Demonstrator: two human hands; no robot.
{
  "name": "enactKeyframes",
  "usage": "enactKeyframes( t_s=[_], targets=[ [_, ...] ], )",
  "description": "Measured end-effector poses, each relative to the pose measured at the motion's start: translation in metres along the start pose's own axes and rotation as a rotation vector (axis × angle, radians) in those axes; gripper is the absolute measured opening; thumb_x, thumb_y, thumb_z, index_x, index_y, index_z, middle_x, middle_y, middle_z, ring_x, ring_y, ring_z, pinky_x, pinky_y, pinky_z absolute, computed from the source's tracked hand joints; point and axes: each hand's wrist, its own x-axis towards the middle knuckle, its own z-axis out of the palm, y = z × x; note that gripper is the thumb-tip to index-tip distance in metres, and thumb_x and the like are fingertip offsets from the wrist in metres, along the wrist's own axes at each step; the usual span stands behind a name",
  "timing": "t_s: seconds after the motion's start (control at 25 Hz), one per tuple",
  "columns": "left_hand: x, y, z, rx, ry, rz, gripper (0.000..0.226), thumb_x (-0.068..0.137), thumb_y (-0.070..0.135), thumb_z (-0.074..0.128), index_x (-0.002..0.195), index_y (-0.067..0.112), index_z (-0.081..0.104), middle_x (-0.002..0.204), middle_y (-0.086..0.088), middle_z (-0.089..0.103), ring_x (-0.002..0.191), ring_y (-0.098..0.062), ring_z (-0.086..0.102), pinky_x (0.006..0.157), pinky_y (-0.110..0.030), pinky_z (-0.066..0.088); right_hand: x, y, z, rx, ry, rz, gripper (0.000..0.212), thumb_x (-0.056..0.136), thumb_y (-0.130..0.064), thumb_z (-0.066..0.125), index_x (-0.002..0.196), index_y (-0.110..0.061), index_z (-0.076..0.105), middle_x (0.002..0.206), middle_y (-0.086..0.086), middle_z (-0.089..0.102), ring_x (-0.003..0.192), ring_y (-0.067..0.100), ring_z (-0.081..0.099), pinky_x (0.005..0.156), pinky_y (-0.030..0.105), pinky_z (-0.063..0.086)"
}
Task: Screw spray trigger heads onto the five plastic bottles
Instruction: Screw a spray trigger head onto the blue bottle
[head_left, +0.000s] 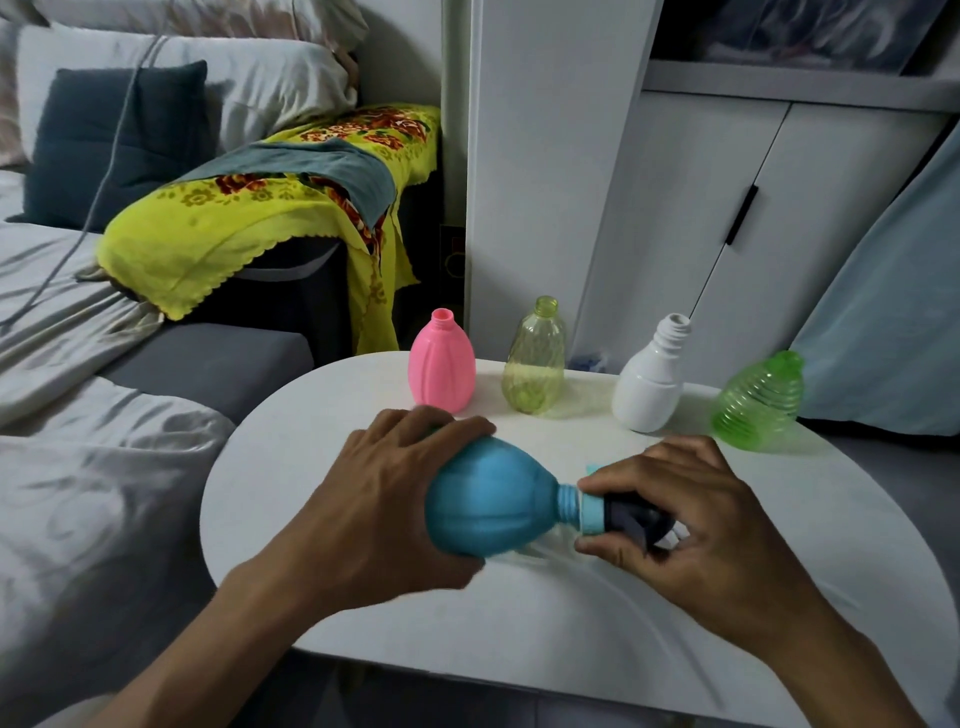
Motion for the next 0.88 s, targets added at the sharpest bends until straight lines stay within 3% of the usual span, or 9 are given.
enactKeyframes(
  t_s=[0.08,0.16,0.32,0.52,0.68,0.8,0.88],
  targets=[
    [0.002,-0.002,-0.003,0.027,0.079,-0.014,0.093,0.055,0.055,0.081,0.137,0.024,0.051,0.125,0.003,0.056,0.106,-0.019,0.053,0.087,-0.038,0.05,-0.002,0.002,-0.004,0.15,0.061,0.185,0.043,0.066,-0.056,0.081,0.1,-0.034,0.067,0.093,-0.028,0.064,0.091,0.009,0.06,0.074,0.024,0.055],
    [0.002,-0.002,-0.003,0.02,0.113,-0.02,0.092,0.056,0.051,0.083,0.137,0.021,0.052,0.125,-0.001,0.056,0.107,-0.021,0.054,0.087,-0.04,0.052,-0.003,0.003,-0.003,0.161,0.104,0.22,0.043,0.065,-0.052,0.082,0.102,-0.036,0.067,0.092,-0.028,0.064,0.09,0.011,0.06,0.073,0.019,0.052],
    [0.001,0.004,0.004,0.05,0.114,0.013,0.092,0.059,0.054,0.083,0.139,0.021,0.05,0.13,-0.001,0.054,0.114,-0.021,0.05,0.089,-0.039,0.052,-0.001,-0.004,0.01,0.028,0.069,0.111,0.038,0.071,-0.047,0.079,0.101,-0.025,0.073,0.087,-0.018,0.062,0.081,0.012,0.053,0.067,0.031,0.046],
    [0.001,0.006,0.008,0.033,0.134,0.061,0.092,0.059,0.053,0.083,0.139,0.023,0.048,0.131,0.0,0.052,0.116,-0.02,0.047,0.09,-0.035,0.051,-0.002,-0.005,0.012,0.003,0.12,0.052,0.036,0.069,-0.039,0.079,0.099,-0.019,0.074,0.088,-0.021,0.059,0.083,0.005,0.051,0.064,0.035,0.051],
    [0.001,0.006,0.008,0.03,0.184,0.064,0.092,0.059,0.05,0.085,0.139,0.022,0.048,0.132,-0.002,0.052,0.12,-0.023,0.046,0.093,-0.036,0.048,-0.004,-0.007,0.017,0.284,0.128,0.2,0.034,0.074,-0.045,0.079,0.102,-0.028,0.069,0.096,-0.014,0.066,0.091,0.011,0.063,0.074,0.023,0.05],
    [0.001,0.007,0.008,0.073,0.215,0.073,0.091,0.059,0.047,0.085,0.138,0.02,0.05,0.133,-0.005,0.051,0.122,-0.027,0.045,0.095,-0.037,0.046,-0.004,-0.015,0.022,0.526,0.159,0.41,0.033,0.077,-0.054,0.072,0.104,-0.04,0.058,0.087,-0.006,0.064,0.074,0.012,0.066,0.066,0.025,0.054],
    [0.0,0.008,0.009,0.109,0.225,0.087,0.09,0.059,0.044,0.085,0.138,0.019,0.051,0.133,-0.009,0.052,0.121,-0.029,0.045,0.096,-0.038,0.045,-0.003,-0.018,0.025,0.627,0.141,0.488,0.028,0.082,-0.053,0.069,0.102,-0.037,0.057,0.078,0.001,0.063,0.062,0.015,0.064,0.057,0.027,0.054]
  ],
)
